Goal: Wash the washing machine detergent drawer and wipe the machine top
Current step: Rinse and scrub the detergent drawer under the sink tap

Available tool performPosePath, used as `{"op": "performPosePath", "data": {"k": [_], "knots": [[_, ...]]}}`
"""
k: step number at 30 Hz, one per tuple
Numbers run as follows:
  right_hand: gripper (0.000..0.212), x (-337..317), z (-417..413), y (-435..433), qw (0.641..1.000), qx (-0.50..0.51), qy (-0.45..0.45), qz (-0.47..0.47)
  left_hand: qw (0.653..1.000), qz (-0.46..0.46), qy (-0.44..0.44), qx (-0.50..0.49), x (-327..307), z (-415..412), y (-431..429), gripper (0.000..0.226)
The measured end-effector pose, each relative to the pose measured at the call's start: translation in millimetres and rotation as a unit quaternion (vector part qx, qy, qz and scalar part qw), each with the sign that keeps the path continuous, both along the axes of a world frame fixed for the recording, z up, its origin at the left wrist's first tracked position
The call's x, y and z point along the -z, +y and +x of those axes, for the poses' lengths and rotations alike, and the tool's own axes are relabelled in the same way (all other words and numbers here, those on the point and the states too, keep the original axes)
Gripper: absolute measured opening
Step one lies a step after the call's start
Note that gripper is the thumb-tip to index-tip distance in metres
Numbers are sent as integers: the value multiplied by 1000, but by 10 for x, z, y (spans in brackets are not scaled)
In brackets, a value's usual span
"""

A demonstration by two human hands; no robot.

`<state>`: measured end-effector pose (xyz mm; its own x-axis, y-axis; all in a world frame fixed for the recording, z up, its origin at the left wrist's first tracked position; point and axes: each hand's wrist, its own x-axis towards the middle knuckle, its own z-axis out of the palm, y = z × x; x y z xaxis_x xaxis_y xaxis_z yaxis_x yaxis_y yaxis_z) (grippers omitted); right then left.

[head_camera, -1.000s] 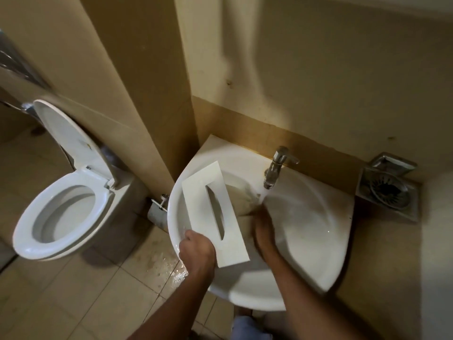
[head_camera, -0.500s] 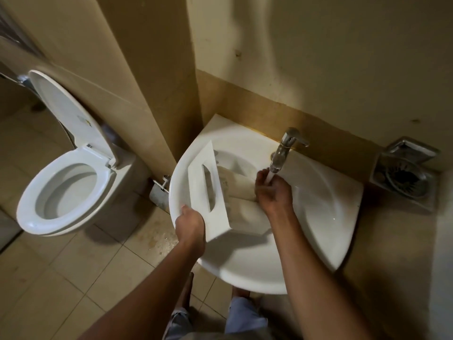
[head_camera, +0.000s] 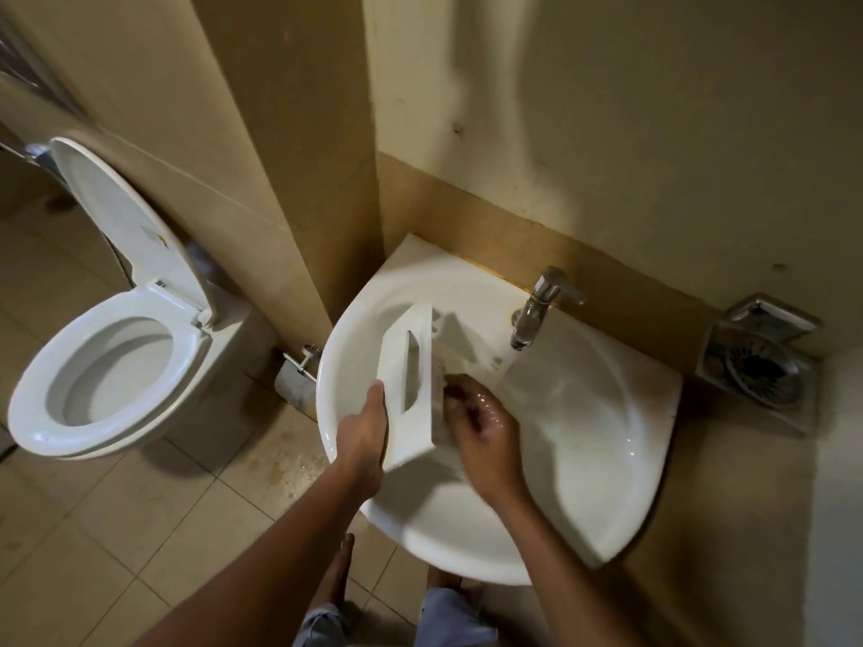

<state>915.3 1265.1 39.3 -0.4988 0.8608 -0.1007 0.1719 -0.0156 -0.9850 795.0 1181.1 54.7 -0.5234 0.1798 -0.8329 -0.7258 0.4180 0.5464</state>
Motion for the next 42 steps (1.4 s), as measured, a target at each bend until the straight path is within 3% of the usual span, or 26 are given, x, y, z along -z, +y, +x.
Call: {"op": "performPosePath", "data": {"k": [1, 2, 4, 6, 9, 11, 12, 13, 14, 15, 16, 17, 19, 21, 22, 23, 24, 26, 28, 31, 35, 38, 42], "knots": [[20, 17, 7, 128, 991, 108, 17, -77, 999, -4, 28, 25, -17, -3, -5, 53], [16, 92, 27, 317, 957, 202, 53, -201, 997, -2, 59, 49, -64, -1, -2, 46], [15, 148, 1, 683, 849, 267, 172, -423, 990, 13, 117, 81, -159, -1, 27, 45], [18, 164, -99, 865, 838, 279, 172, -437, 982, 2, 156, 110, -238, -20, 61, 64], [25, 148, -269, 828, 868, 243, 143, -408, 971, -16, 183, 153, -321, -109, 106, 78], [28, 115, -292, 848, 912, 195, 95, -348, 970, -13, 179, 163, -387, -184, 111, 78], [26, 139, -260, 800, 953, 121, 33, -275, 971, -10, 177, 161, -411, -210, 108, 76], [23, 149, -297, 764, 964, 93, -35, -248, 972, -8, 175, 156, -428, -223, 99, 71], [20, 203, -271, 790, 953, 117, -37, -276, 974, -7, 168, 150, -438, -230, 88, 65], [15, 229, -172, 803, 934, 94, 43, -343, 977, -4, 161, 141, -452, -218, 80, 59], [12, 242, -58, 783, 863, 99, 186, -459, 980, 3, 151, 128, -473, -190, 76, 55], [17, 168, 45, 760, 818, 36, 299, -491, 984, 13, 139, 114, -492, -146, 74, 52], [14, 149, 216, 711, 787, 73, 358, -497, 988, 39, 118, 92, -519, -33, 80, 45], [17, 2, 254, 603, 880, 60, 210, -421, 991, 70, 97, 58, -545, 83, 117, 42], [28, -23, 310, 579, 940, 49, 93, -325, 992, 86, 85, 33, -585, 135, 155, 40], [36, -76, 375, 537, 975, 18, -11, -223, 992, 103, 71, 7, -640, 180, 201, 37], [40, -140, 454, 476, 984, -6, -74, -160, 990, 126, 53, -16, -709, 221, 249, 32], [35, -215, 646, 328, 986, -27, -44, -160, 980, 194, 7, -44, -868, 309, 335, 23], [60, -252, 783, 172, 982, -78, -14, -170, 969, 244, -26, -35, -944, 422, 388, 21], [98, -244, 747, -22, 988, -93, -91, -83, 965, 252, -71, -11, -921, 586, 374, 22], [87, -387, 808, -55, 980, 48, -190, 20, 945, 260, -194, -23, -847, 474, 332, 26], [76, -592, 955, -5, 937, 73, -311, 138, 928, 215, -304, 7, -734, 250, 347, 32], [74, -932, 822, 60, 893, 44, -411, 179, 914, 127, -307, 234, -497, 47, 319, 37]]}}
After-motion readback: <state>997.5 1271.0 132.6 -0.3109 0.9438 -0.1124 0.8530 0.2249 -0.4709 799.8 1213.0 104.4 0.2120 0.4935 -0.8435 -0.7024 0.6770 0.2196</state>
